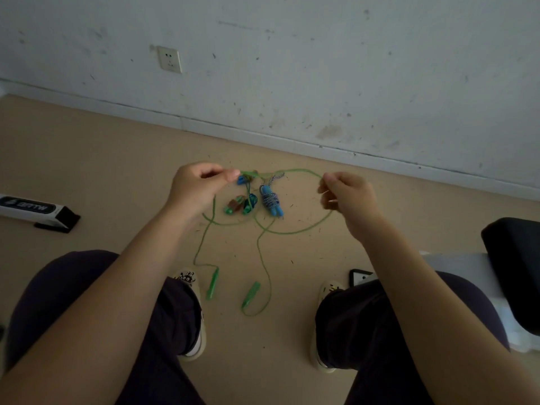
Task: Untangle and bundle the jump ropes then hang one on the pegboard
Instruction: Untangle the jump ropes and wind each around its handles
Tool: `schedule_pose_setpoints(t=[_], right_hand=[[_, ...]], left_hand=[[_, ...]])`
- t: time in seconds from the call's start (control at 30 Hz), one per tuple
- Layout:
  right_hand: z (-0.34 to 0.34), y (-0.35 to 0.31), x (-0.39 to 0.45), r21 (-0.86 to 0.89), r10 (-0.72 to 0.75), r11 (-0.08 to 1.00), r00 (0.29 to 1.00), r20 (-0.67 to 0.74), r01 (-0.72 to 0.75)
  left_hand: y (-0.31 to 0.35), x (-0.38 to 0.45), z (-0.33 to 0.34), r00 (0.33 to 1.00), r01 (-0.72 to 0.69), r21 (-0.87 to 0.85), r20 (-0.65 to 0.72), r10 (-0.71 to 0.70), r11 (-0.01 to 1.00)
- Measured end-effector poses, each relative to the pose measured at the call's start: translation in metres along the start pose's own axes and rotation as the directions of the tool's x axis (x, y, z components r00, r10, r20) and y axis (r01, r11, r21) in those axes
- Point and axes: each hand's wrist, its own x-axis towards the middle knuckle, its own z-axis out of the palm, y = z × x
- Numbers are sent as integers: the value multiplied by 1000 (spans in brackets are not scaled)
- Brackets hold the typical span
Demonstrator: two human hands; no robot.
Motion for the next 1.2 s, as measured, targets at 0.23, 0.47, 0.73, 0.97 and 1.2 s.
schedule_pose_setpoints(t=[0.23,0.47,0.73,0.97,1.2], right_hand=[[20,-6,-17,164,142,962,912,384,-219],[16,-6,-19,-117,111,991,899,424,-67],[6,-4,-16,-226,178,972,807,564,-56],[28,-2,-25,-32,165,978,670,724,-206],[35,-5,-29,124,2,987,789,615,-99]], left_hand=[[4,-10,15,903,109,-261,429,14,959],[-2,0,8,928,128,-387,371,27,913],[0,5,4,949,257,-527,298,-107,810],[3,-10,14,775,285,-422,630,52,861],[-4,-7,16,847,144,-273,530,24,951]])
